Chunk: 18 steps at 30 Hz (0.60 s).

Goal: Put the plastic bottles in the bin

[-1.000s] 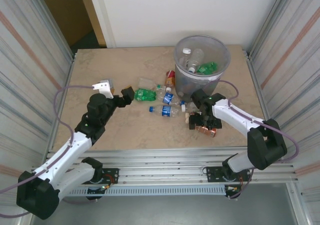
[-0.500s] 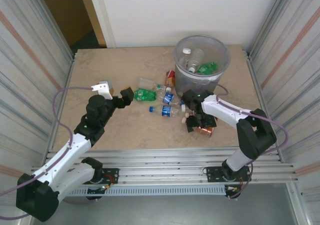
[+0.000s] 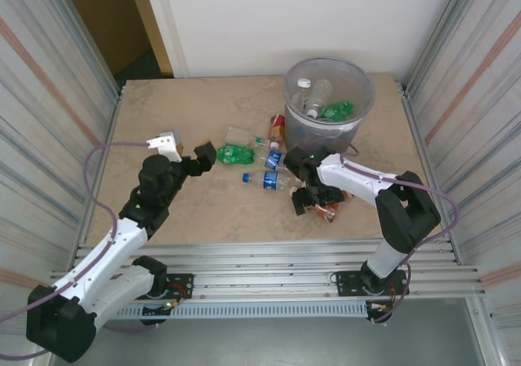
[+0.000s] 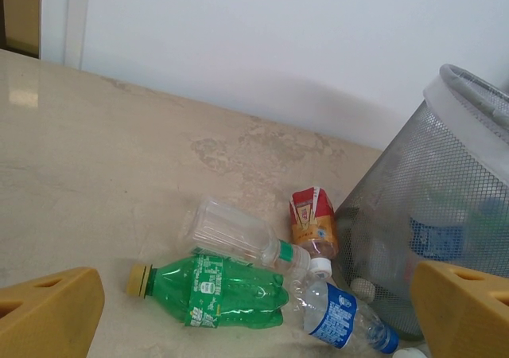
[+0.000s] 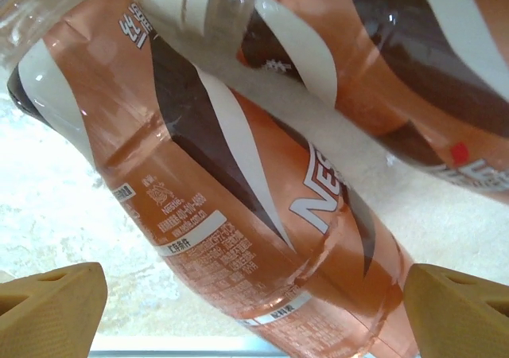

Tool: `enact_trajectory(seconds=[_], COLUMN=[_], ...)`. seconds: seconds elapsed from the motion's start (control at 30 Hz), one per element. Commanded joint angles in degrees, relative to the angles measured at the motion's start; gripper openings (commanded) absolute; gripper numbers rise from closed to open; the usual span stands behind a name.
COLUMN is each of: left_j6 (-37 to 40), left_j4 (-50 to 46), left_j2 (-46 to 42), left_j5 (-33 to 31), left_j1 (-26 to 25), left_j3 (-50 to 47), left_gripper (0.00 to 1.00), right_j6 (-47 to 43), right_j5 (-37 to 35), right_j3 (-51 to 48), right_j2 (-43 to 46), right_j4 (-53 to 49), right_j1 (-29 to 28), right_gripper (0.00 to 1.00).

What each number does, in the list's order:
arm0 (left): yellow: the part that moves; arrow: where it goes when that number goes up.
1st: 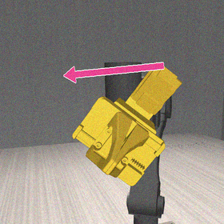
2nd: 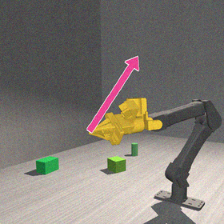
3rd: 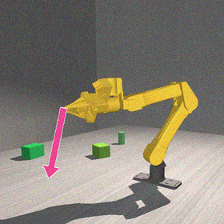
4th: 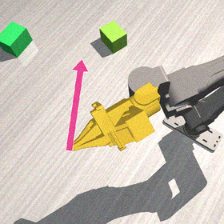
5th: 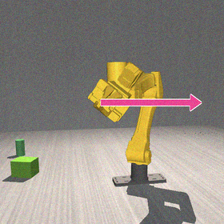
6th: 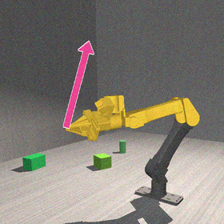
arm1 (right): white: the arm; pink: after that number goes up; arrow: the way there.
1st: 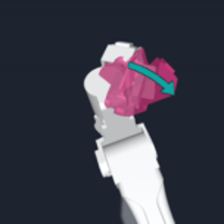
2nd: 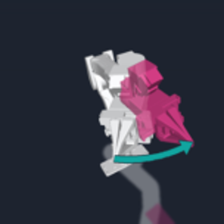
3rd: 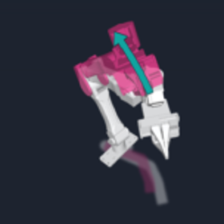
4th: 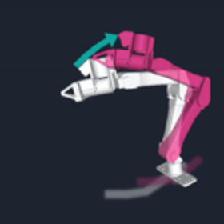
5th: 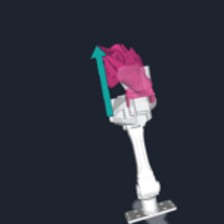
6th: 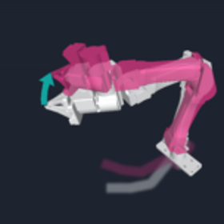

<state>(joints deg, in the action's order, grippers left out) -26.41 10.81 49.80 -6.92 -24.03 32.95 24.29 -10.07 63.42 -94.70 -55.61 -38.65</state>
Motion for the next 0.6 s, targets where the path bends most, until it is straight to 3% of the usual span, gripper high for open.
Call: enact_trajectory(seconds=[0.0,0.27,0.57], left_j6=[-0.83,-1.18,-1.83], left_j4=[0.18,-0.35,0.09], left_j2=[-1.57,-2.12,-1.99], left_j5=[0.13,-0.05,-0.17], left_j1=[0.56,0.74,0.92], left_j3=[-0.68,-0.87,-1.43], left_gripper=[0.99,0.99,0.99], right_j6=[-2.54,-3.76,-4.39], right_j5=[0.75,4.90,4.00], right_j3=[-0.36,-1.03,0.36], right_j2=[-0.97,-3.14,-6.95], right_j4=[2.70,4.18,3.00], right_j1=[-0.28,-1.30,-4.11], right_gripper=[0.93,0.84,0.75])
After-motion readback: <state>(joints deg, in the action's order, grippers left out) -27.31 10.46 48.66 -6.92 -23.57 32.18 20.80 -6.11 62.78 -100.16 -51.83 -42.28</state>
